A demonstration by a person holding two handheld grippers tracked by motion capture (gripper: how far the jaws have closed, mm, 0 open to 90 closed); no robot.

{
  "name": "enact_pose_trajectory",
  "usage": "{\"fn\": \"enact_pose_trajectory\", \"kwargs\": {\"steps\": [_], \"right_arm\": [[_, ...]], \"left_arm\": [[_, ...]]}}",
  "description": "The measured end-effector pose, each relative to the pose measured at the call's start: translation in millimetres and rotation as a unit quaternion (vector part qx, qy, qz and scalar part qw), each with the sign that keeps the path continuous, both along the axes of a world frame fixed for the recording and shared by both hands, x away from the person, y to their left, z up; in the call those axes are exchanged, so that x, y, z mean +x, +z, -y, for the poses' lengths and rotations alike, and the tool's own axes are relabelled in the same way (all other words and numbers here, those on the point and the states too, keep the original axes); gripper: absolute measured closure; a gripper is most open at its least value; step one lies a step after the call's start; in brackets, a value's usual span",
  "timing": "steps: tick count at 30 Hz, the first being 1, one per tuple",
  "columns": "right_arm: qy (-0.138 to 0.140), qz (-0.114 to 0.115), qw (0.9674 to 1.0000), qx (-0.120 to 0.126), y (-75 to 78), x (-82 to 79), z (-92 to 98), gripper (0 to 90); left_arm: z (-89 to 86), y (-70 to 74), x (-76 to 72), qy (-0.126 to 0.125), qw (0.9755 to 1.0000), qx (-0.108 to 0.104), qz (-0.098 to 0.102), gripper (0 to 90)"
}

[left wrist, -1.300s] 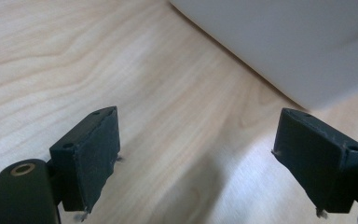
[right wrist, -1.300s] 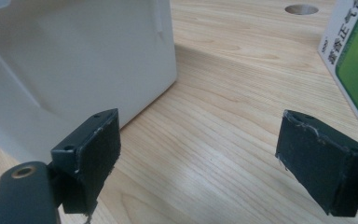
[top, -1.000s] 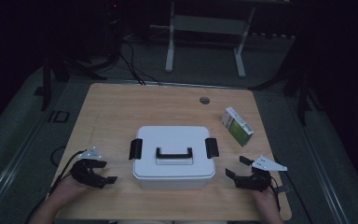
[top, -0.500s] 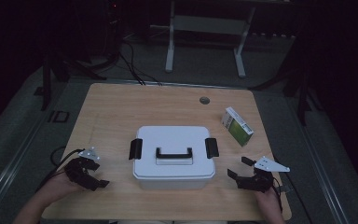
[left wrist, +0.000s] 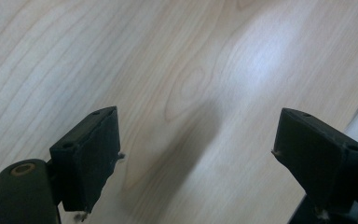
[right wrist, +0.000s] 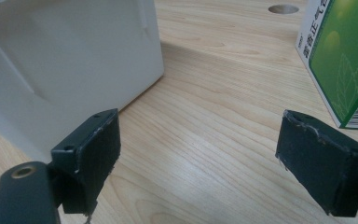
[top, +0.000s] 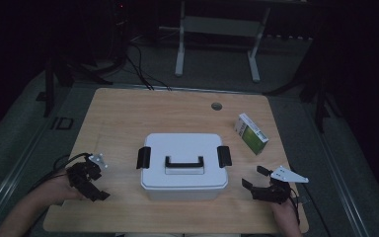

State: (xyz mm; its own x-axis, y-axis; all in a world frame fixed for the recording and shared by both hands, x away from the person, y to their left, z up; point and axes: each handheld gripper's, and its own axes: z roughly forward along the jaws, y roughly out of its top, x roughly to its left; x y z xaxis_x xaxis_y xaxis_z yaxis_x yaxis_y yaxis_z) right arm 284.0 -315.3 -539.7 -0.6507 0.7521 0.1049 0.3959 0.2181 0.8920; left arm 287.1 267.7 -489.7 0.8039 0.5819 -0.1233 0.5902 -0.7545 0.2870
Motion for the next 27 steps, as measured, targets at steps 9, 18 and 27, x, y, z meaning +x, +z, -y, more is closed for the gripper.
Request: {"fn": "enact_pose_trajectory", "kwargs": {"steps": [9, 18, 27], "right_arm": [[0.000, 0.000, 1.0000, 0.000, 0.3, -0.4, 0.7, 13.3], [-0.001, -0.002, 1.0000, -0.001, -0.4, -0.7, 0.7, 13.3], [-0.004, -0.004, 1.0000, -0.001, -1.4, -0.7, 1.1, 13.3]], "left_arm": [[-3.1, 7.8, -0.8, -0.017, 0.9983, 0.036, -0.042, 14.6], [-1.5, 9.8, -1.3, -0.039, 0.9930, 0.086, -0.071, 14.7], [-1.1, 30.2, -1.8, -0.040, 0.9940, 0.080, -0.063, 14.7]]}}
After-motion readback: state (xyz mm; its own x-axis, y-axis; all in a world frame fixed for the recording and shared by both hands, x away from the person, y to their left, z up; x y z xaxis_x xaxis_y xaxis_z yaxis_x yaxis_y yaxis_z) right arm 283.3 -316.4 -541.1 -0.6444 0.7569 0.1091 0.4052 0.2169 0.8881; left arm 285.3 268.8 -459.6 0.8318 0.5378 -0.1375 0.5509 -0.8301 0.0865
